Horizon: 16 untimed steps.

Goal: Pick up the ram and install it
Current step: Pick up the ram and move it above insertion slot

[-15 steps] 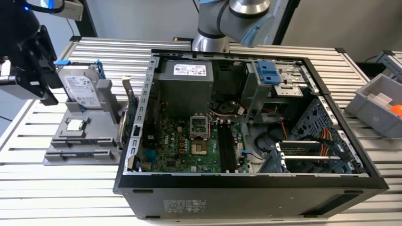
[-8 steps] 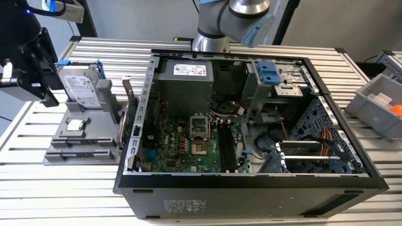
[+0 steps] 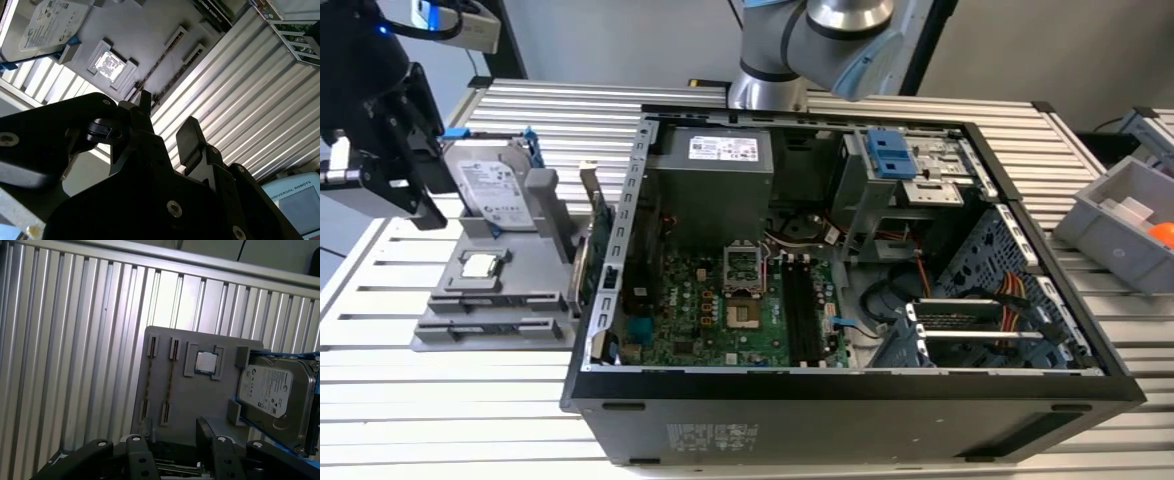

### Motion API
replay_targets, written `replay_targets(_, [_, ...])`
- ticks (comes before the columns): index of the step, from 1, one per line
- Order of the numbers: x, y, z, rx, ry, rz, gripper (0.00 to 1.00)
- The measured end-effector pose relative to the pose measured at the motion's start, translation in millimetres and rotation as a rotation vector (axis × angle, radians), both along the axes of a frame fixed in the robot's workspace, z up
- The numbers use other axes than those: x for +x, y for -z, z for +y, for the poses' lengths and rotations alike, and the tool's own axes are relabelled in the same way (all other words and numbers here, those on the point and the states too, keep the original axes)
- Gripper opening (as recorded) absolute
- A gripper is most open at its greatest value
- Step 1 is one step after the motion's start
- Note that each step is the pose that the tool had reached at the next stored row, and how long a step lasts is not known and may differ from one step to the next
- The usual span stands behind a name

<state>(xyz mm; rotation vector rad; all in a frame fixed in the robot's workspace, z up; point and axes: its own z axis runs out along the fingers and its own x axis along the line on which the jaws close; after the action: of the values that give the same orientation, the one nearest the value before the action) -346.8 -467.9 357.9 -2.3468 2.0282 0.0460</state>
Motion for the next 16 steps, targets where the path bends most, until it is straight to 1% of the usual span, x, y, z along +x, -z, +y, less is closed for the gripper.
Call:
replay_targets(11, [0.0, 1.9, 0.0, 0.0001, 0.0, -0.0001, 1.0])
replay_targets(16, [0.0, 4.0, 0.0, 0.0, 0.0, 0.0, 1.0])
